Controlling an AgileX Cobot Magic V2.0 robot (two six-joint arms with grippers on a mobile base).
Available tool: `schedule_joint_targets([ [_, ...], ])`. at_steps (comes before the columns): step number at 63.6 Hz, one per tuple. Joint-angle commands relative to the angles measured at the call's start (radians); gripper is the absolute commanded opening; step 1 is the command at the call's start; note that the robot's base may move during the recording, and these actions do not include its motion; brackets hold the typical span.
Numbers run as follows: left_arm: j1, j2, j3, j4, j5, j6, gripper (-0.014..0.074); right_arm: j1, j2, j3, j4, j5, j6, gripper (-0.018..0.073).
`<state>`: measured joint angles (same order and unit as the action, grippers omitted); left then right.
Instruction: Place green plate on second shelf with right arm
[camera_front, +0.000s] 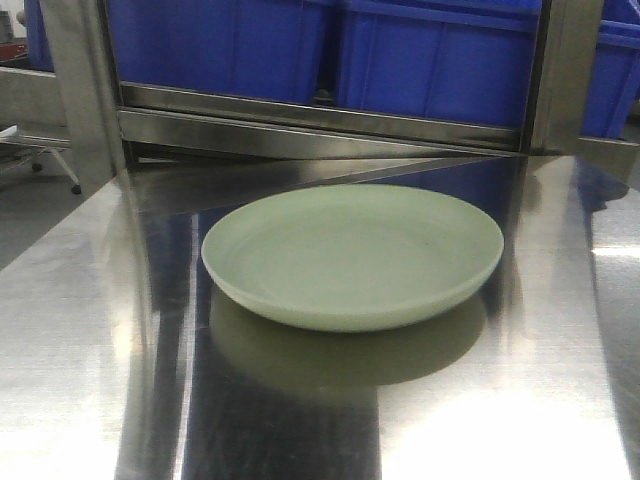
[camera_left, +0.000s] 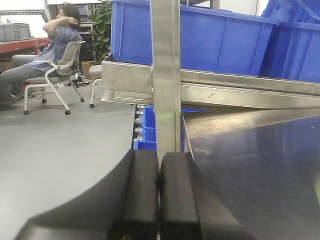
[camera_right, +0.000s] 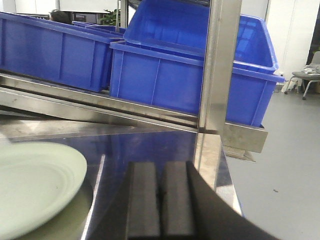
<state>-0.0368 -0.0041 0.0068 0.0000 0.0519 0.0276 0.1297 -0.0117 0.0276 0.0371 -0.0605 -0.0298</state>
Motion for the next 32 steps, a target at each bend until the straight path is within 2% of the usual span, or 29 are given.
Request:
schedule_joint_targets([
  [1,-0.003,-0.016,0.04,0.0,-0.08,-0.002,0.013,0.002,0.001,-0.018,-0.009,-0.088,-0.005,0.0054],
  [32,-0.003,-0.016,0.04,0.0,-0.08,-0.002,0.013,0.002,0.001,-0.018,-0.009,-0.091,-0.005,0.0054],
])
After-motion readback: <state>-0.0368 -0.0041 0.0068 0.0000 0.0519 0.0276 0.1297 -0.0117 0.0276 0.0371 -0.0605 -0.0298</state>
